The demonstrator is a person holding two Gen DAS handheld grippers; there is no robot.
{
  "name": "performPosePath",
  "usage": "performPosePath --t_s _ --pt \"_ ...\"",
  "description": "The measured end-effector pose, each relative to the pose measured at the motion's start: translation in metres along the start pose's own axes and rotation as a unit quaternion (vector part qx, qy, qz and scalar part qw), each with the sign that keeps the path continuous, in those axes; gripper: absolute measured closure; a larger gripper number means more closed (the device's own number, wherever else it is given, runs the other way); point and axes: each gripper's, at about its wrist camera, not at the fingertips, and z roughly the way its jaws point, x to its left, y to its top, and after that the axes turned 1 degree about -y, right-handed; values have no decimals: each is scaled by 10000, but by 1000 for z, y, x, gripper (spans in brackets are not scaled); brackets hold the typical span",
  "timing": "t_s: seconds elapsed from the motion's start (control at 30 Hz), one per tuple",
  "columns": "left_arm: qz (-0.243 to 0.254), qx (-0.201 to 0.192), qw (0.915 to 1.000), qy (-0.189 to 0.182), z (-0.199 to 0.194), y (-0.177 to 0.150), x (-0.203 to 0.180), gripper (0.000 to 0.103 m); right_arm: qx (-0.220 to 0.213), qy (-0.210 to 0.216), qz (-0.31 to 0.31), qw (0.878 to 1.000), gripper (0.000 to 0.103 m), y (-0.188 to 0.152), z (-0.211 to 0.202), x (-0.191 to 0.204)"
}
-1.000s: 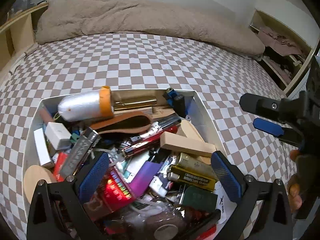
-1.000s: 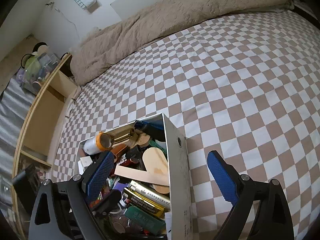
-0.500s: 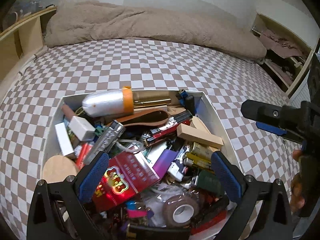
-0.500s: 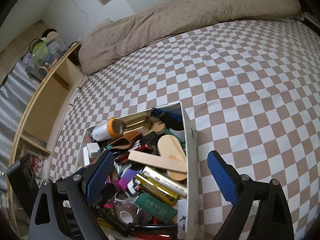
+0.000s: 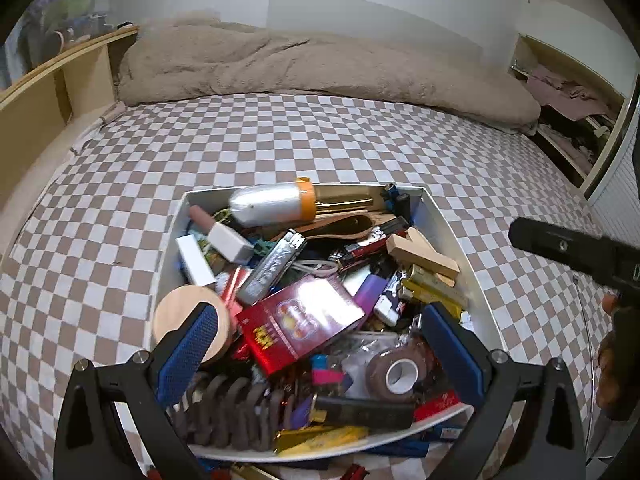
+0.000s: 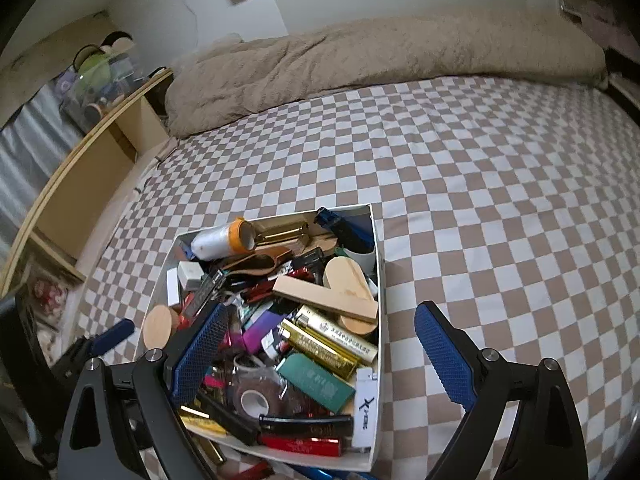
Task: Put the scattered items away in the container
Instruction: 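Withdraw both open tools up and away from the box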
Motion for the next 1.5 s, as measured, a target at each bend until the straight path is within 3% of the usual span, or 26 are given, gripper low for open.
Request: performPosePath --t_s 0.43,0.6,0.83,1.17,1.5 --pt "87 -379 9992 117 -67 -19 13 0 -317 -68 -388 9987 8 -36 -46 29" --pt "93 -540 9984 -116 -97 -31 21 0 -530 28 -398 9978 8 -48 -73 37" --pt "275 -896 9955 100 -138 -50 19 0 -814 14 -633 9947 8 -71 -113 51" --pt "141 -1305 9911 228 -192 -73 15 0 -1384 -146 -845 9867 8 -104 -166 51" --pt "188 -1319 9900 470 -210 -112 11 0 -1596 -228 -1177 9799 8 -141 -196 55"
